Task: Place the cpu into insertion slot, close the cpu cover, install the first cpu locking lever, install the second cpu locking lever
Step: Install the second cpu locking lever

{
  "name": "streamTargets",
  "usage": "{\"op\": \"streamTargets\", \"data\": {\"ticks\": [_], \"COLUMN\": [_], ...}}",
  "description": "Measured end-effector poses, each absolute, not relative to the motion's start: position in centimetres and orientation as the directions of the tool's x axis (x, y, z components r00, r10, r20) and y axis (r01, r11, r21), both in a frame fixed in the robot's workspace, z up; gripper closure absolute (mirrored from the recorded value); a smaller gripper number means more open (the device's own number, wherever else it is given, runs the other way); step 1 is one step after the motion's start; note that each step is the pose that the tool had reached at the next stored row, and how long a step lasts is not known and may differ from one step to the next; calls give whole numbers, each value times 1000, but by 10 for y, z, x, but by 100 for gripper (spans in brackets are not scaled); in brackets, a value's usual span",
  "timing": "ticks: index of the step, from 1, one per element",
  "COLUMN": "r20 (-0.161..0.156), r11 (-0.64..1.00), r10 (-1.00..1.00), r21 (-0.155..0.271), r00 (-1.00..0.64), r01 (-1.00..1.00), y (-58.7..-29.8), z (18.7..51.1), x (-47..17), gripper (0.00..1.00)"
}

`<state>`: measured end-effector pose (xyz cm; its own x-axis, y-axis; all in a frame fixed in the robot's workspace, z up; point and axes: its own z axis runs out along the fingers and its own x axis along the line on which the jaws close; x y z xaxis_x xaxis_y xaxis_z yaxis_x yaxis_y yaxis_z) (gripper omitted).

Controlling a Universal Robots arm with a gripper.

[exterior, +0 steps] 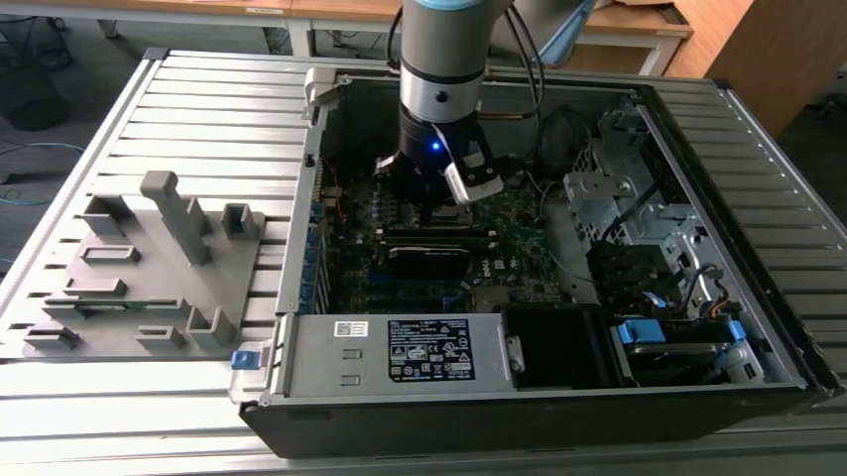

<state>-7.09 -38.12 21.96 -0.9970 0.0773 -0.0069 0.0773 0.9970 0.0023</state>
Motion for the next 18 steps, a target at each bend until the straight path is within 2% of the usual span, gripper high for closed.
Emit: {"op": "streamTargets", "data": {"ticks": [10,14,18], "r20": [-6,-4,-4], "r11": [998,997,997], "r10": [66,60,60], "r21": [8,42,42], "r00": [-998,-998,-998], "r01": [66,60,60], "y": [-381,-381,-381], "z": [218,216,214], "x": [-72,-72,-73], "gripper": [89,89,89]}}
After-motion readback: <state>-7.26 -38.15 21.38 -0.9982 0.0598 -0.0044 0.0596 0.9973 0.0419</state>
